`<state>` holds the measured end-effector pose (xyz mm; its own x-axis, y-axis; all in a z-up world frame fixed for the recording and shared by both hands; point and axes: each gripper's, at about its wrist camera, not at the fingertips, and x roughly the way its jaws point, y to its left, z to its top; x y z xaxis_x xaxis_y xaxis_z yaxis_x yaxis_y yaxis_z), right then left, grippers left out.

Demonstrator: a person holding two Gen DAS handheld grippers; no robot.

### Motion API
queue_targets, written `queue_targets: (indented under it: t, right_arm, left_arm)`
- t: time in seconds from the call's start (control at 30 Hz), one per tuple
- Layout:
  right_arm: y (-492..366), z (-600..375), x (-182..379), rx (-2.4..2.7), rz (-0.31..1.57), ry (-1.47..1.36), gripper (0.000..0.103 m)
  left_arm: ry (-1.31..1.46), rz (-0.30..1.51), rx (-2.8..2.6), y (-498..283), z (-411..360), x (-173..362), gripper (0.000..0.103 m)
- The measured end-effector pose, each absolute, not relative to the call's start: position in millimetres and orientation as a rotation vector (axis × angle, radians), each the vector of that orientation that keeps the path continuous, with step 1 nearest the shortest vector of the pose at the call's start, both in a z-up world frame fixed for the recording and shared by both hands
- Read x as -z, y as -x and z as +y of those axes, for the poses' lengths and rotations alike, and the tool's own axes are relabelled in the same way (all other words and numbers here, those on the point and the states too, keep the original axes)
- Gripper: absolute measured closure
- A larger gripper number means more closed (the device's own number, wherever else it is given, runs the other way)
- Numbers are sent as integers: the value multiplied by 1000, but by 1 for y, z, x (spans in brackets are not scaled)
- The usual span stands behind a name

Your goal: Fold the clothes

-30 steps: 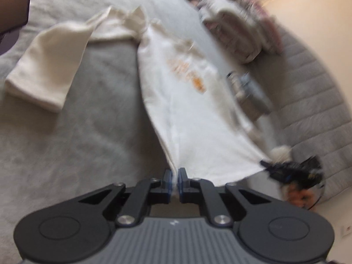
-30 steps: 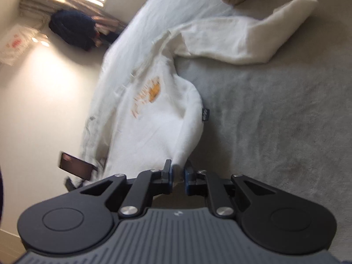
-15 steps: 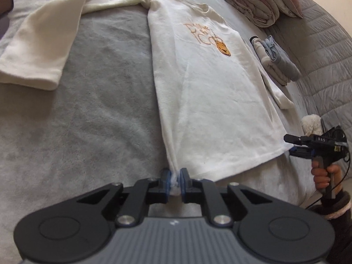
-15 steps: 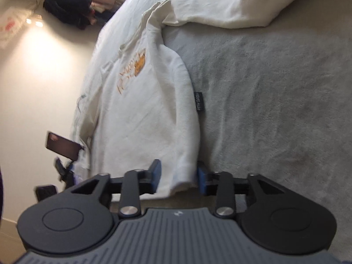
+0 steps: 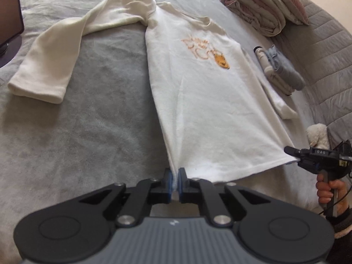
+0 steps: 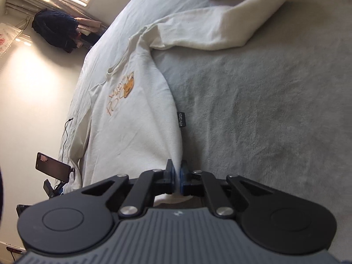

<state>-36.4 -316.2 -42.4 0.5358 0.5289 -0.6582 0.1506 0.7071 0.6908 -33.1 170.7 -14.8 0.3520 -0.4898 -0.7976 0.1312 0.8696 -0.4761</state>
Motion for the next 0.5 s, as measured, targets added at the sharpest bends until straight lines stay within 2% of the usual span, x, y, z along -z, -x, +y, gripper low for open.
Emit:
queue_targets:
  t: [0.2, 0.5]
  right_arm:
    - [62, -308, 28, -285, 1027, -700, 98]
    - [89, -301, 50, -273, 1131, -648, 98]
  left_arm:
    - [322, 1178, 454, 60, 173, 5, 98]
    - [261, 1249, 462, 86, 172, 28, 98]
